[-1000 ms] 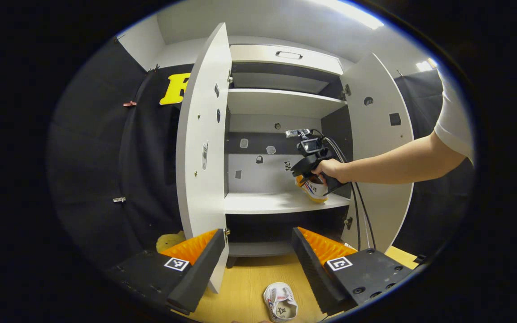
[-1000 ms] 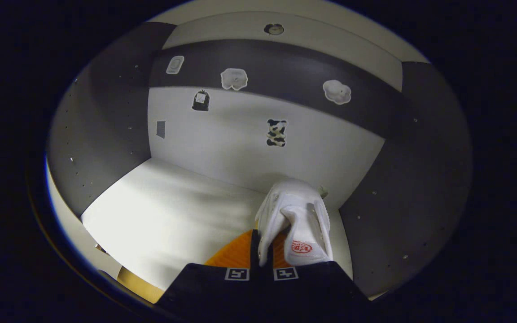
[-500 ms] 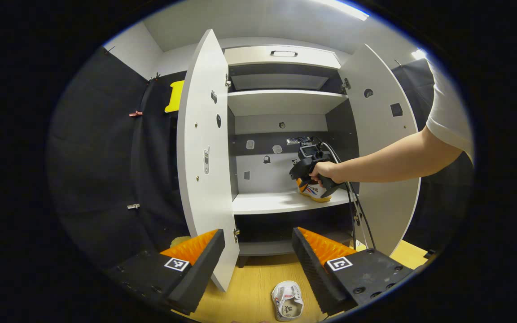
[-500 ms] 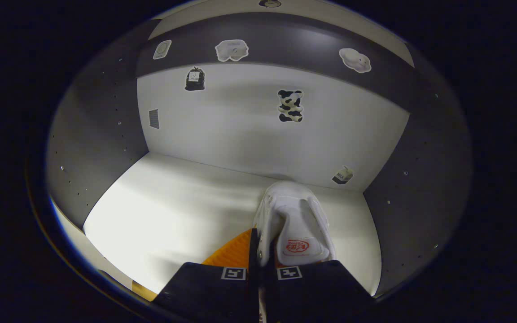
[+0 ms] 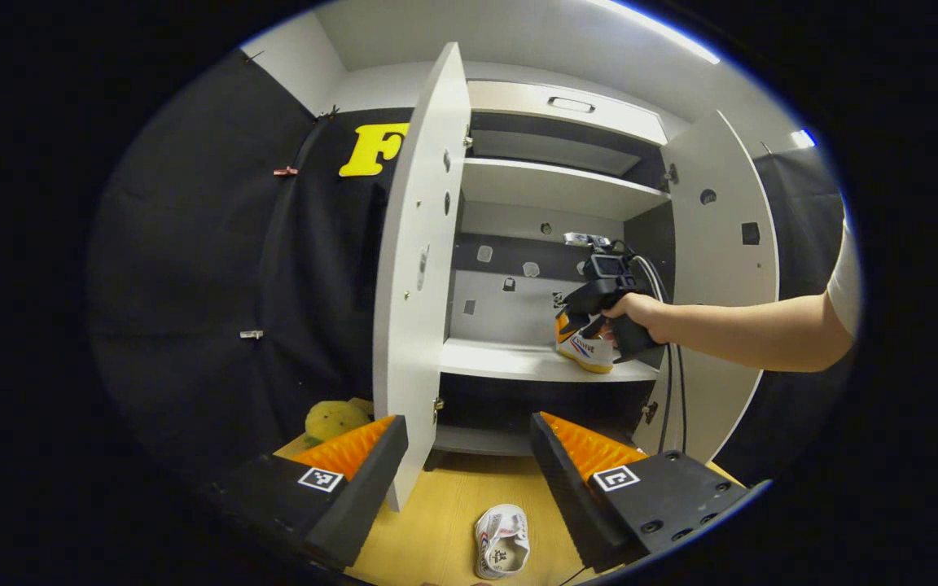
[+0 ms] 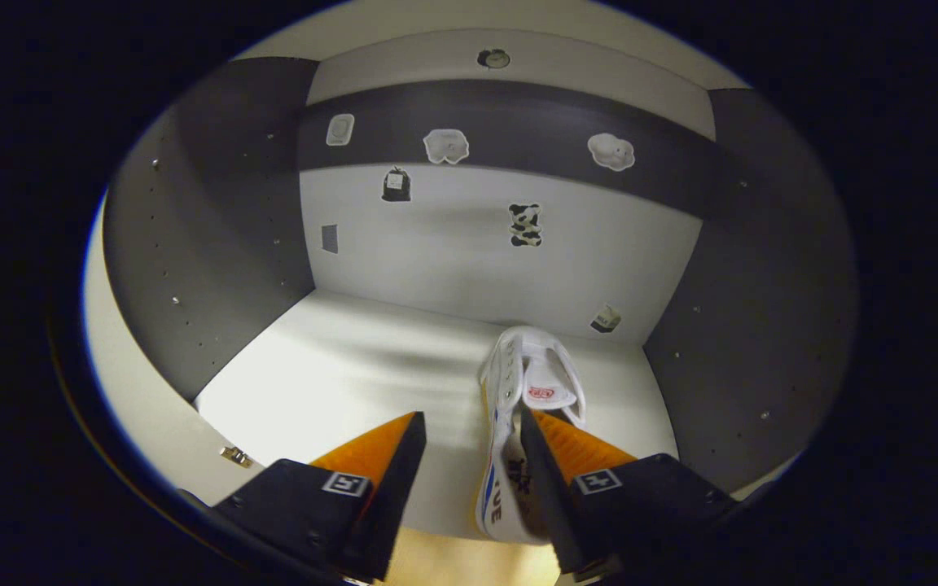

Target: Grab one shoe with the right hand and put it into the shoe cabinet, grab the other shoe with the left hand and put it into the shoe cabinet; then close the right door with the right hand and the left door with the left hand.

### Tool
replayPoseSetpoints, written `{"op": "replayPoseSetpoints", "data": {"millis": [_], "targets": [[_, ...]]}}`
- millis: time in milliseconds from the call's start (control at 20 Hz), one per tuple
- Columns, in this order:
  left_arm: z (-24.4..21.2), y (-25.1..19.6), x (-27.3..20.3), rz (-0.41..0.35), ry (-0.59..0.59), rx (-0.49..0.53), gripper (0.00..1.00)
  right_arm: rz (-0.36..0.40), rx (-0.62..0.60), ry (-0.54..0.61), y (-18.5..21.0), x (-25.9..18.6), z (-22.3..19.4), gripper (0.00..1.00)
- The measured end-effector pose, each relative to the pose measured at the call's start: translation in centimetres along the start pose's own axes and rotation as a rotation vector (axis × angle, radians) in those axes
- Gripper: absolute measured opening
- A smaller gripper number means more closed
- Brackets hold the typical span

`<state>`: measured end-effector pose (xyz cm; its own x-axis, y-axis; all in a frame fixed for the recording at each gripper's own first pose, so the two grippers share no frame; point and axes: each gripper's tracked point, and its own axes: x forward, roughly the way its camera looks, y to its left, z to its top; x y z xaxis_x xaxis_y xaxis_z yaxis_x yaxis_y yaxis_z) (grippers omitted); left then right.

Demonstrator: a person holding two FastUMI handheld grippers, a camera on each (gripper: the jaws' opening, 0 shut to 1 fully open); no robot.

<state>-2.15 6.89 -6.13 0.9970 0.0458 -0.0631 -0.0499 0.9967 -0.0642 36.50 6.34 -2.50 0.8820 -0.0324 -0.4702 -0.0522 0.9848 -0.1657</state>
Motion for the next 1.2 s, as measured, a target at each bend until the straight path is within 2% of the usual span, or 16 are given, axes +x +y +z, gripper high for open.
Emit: {"op": "replayPoseSetpoints", "data": {"millis": [50,100,150,300,450,600,800,950,1200], "targets": [[-0.7,0.8,-0.4,0.006,0.013,0.003,0.95,0.005,0.011,-0.027,0.3,-1.6,0.4,0.88],[-1.4,1.8,-0.6,0.015,0.027,0.012,0.95,0.002,0.018,-0.058,0.3,-2.9,0.7,0.9],[-2.0,2.8,-1.0,0.023,0.038,0.027,0.95,-0.002,0.027,-0.092,0.4,-4.5,1.0,1.0],[-3.3,5.3,-1.7,0.037,0.057,0.061,0.95,-0.015,0.061,-0.19,0.6,-9.4,1.3,0.98],[-4.3,7.0,-2.0,0.017,0.073,0.045,0.95,-0.012,0.095,-0.302,1.1,-14.2,0.5,0.98],[-5.3,8.4,-2.3,-0.005,0.084,0.037,0.95,-0.063,0.119,-0.402,0.4,-18.6,-2.1,0.98],[-6.6,10.0,-2.5,-0.025,0.093,0.095,0.95,-0.125,0.125,-0.439,-0.2,-23.1,-6.8,0.98],[-8.3,9.7,-2.5,-0.074,0.127,0.103,0.95,-0.162,0.113,-0.459,-0.3,-25.7,-10.9,0.98],[-12.6,6.5,-2.7,-0.185,0.217,0.112,0.95,-0.199,0.139,-0.375,-0.3,-27.9,-18.6,0.98]]}}
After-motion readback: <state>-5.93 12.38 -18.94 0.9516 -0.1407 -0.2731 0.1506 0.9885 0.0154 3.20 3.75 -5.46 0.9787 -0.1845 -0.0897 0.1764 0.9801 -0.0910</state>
